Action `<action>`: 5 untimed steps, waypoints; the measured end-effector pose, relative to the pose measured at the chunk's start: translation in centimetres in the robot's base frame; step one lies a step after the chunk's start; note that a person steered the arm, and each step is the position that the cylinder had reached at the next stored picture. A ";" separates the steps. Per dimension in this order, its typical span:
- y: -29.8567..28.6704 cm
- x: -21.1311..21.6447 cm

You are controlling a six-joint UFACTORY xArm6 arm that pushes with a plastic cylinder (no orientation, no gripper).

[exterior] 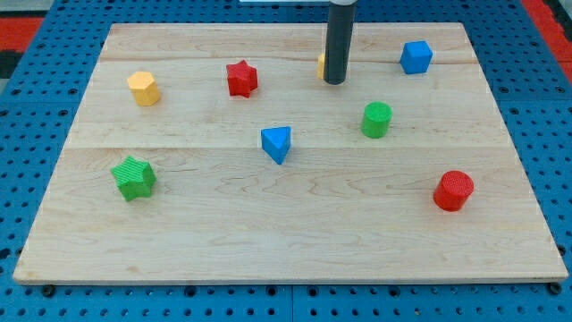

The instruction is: Move your arm right to the blue cube

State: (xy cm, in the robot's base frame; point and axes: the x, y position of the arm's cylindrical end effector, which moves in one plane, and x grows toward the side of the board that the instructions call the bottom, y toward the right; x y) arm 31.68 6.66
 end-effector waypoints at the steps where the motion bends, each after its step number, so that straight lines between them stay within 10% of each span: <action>1: 0.0 -0.4; 5: 0.8 1.2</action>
State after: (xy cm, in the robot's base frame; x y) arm 32.91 7.51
